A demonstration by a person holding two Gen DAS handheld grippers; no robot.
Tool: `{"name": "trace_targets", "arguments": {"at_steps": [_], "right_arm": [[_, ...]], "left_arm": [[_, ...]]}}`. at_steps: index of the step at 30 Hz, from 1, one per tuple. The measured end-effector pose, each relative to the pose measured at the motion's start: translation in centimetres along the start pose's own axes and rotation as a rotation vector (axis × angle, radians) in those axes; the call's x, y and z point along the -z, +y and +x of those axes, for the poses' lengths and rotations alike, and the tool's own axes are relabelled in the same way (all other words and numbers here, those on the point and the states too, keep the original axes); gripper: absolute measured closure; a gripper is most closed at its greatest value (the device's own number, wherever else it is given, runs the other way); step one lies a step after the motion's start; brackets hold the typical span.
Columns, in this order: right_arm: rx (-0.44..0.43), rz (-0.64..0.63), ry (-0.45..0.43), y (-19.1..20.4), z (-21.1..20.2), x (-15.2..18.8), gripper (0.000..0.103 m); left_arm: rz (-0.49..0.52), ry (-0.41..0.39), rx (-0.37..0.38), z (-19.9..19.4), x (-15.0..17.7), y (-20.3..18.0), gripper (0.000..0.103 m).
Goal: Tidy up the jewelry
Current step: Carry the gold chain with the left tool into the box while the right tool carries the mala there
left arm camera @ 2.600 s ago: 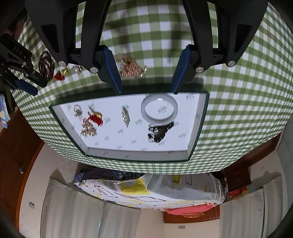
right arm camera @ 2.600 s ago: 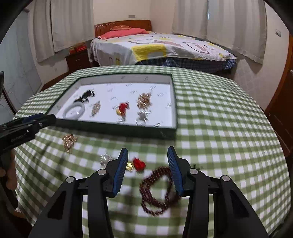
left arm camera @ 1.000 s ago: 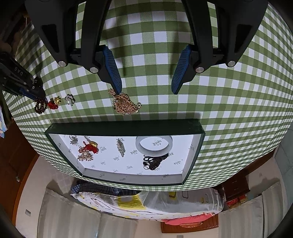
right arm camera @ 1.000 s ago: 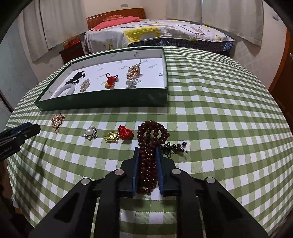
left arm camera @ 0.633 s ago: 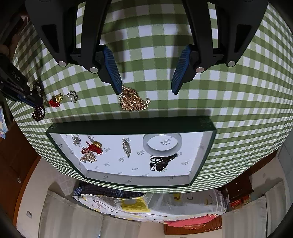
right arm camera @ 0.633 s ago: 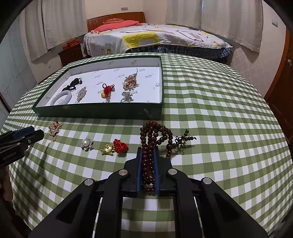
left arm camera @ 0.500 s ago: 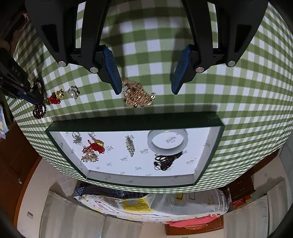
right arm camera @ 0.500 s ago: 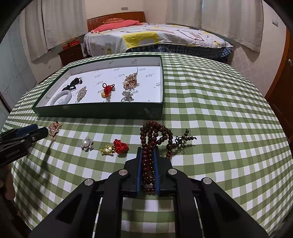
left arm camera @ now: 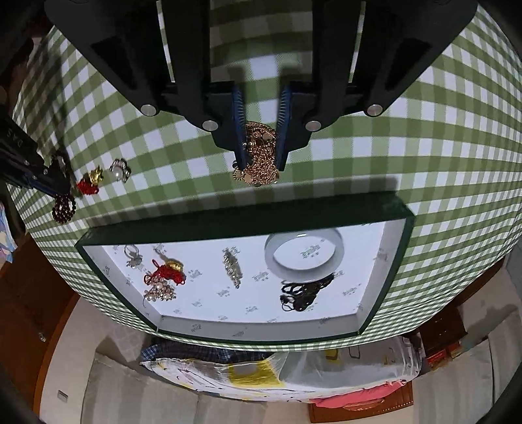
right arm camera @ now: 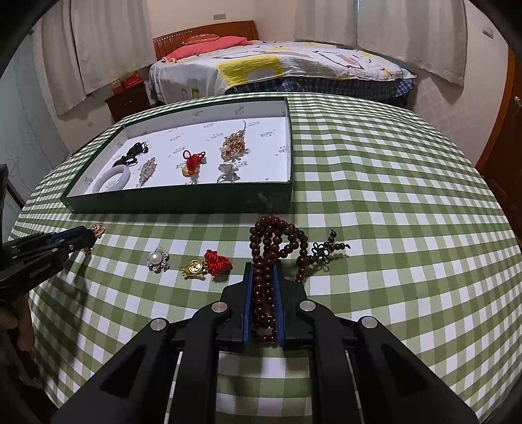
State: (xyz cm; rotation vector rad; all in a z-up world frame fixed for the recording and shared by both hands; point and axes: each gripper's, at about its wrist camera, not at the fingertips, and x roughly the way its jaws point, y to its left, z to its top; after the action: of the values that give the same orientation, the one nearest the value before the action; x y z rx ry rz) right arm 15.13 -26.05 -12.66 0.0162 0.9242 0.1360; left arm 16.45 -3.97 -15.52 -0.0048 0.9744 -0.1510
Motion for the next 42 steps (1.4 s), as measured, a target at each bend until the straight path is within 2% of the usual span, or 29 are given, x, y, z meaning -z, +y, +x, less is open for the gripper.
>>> {"name": "trace_targets", "arguments": {"at_steps": [2,3,4,5,6,8,9,11,14,24,42], "right_arm": [[-0.003,-0.001,0.001,0.1,0.0,0.0,0.091],[-0.003,-0.003,0.001,0.1,0.0,0.0,0.091],[-0.003,-0.003,0.0,0.1,0.0,0.0,0.091],[-0.002,-0.004,-0.001,0.1,0.0,0.0,0.091],[-0.001,-0.006,0.0,0.1,0.0,0.0,0.091],[0.0,-0.006,0.001,0.1,0.0,0.0,0.091],[0.0,-0.006,0.002,0.1,0.0,0.0,0.091],[-0.001,-0.006,0.004,0.2,0.1,0.1,0.091],[-0.001,-0.009,0.006,0.3,0.2,0.1,0.091],[0.001,-0.015,0.003,0.6,0.2,0.1,0.091],[-0.008,-0.038,-0.046,1.6,-2.0,-0.3,0.091]], "left_arm": [[0.006,0.005,0.003,0.0,-0.1,0.0,0.086],[0.002,0.002,0.0,0.0,-0.2,0.1,0.081],[-0.004,-0.001,0.0,0.0,-0.2,0.1,0.075],[-0.013,0.0,0.002,0.0,-0.3,0.2,0.059],[-0.024,-0.003,0.006,0.0,-0.2,0.3,0.057],[-0.009,-0.005,-0.001,0.0,-0.1,0.2,0.059],[0.01,-0.007,-0.011,0.0,-0.1,0.1,0.069],[0.035,-0.012,-0.025,0.0,0.0,0.0,0.079],[0.037,-0.014,-0.016,-0.2,0.1,0.3,0.086],[0.063,-0.034,0.003,-0.9,0.6,0.3,0.089],[0.048,-0.133,-0.001,-5.6,0.0,1.1,0.089]]}}
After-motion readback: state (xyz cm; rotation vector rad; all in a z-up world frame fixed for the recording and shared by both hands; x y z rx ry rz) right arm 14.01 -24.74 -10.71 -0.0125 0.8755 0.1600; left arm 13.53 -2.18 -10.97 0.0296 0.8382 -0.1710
